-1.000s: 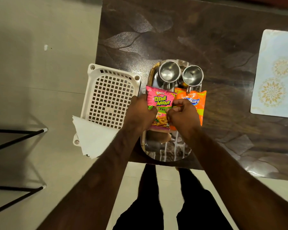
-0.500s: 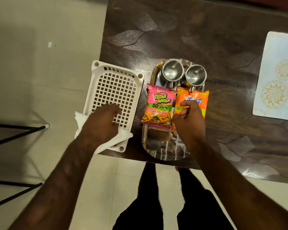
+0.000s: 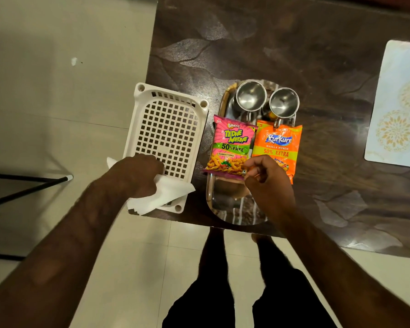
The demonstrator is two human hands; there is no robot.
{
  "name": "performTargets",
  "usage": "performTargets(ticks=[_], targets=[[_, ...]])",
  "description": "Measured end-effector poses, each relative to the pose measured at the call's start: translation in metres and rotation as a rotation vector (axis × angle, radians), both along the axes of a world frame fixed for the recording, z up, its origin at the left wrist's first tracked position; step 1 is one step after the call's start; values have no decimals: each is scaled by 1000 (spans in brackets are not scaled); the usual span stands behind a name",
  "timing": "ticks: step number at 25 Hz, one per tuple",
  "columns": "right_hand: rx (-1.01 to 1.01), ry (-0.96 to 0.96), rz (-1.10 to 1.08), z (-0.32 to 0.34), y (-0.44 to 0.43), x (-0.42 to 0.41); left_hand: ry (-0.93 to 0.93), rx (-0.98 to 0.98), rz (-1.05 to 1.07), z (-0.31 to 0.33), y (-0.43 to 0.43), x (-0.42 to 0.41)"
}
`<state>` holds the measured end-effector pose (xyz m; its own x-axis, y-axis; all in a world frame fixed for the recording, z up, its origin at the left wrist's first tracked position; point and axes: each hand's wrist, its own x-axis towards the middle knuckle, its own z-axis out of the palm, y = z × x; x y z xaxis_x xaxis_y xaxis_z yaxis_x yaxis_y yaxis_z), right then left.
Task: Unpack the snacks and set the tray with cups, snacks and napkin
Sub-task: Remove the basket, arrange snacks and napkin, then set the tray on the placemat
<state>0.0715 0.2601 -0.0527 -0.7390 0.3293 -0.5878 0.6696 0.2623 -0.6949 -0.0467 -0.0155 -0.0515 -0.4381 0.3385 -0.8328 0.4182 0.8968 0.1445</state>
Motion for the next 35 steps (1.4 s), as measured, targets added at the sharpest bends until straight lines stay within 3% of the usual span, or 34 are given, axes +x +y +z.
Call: performTargets(ticks=[3,6,8,10,16,19,25,28,35], targets=[[-178,-18,82,13,0,0,-288,187,365,26,-1,-15],[-566,-182,121,23,-6,12,-533,508,739,45,8,-14],[-768,-318,142,27,-15,24,-648,603,850,42,21,-6],[-847,-332,136,25,-25,34,-669,626,890,32,35,7],[-795,-263,-157,11,-38,47,-485,635,870,8,69,38],[-678,-227,-266,6,-31,56,-552,700,779,7,78,51],[-632,-424,-328,4,-10,106,-596,559,635,0,93,77],[-645,-412,-511,-3,-4,125,-593,479,739,0,87,72],[-672,-403,-793,-23,4,107,-331,432,950,5,62,46]])
